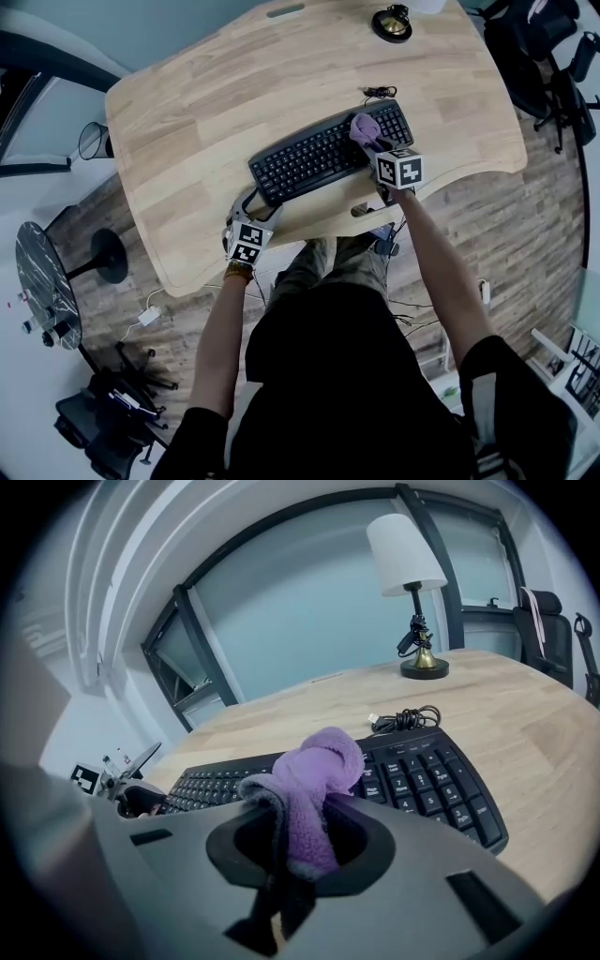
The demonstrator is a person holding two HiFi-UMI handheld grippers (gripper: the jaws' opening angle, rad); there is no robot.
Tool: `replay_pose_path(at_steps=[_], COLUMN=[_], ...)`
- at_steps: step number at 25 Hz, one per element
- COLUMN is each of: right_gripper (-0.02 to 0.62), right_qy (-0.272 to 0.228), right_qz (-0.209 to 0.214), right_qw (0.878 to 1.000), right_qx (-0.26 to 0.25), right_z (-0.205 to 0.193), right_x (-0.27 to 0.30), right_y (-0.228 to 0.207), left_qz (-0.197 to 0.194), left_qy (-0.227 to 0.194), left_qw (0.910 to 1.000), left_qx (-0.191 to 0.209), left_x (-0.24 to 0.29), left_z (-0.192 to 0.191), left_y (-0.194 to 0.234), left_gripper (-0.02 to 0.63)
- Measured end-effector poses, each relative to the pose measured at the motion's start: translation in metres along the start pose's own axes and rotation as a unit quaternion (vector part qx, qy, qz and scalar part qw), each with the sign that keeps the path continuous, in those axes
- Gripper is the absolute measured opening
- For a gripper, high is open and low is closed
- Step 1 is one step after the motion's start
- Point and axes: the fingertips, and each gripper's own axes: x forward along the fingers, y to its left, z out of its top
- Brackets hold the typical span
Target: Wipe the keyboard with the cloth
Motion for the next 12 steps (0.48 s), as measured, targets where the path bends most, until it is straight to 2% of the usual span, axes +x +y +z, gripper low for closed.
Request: replay_pose_path(at_steps=[5,12], right_gripper=[0.062,0.061], right_qy=[0.008,0.013], right_qz=[0.018,0.030], right_qw=[1.000,0.999], right_qx=[-0.012,-0.015], right_z=[-0.004,-0.007], right_x=[0.011,0.016], right_y=[0.027,0.042], left_qz=[0.001,0.003], left_qy=[0.000,0.003], left_qw=[1.0000,1.0000], left_qx=[-0.002,-0.001], left_x=[0.002,-0.001], left_z=[-0.004,-0.002], left_y=[0.000,0.000], left_gripper=[0.322,0.322])
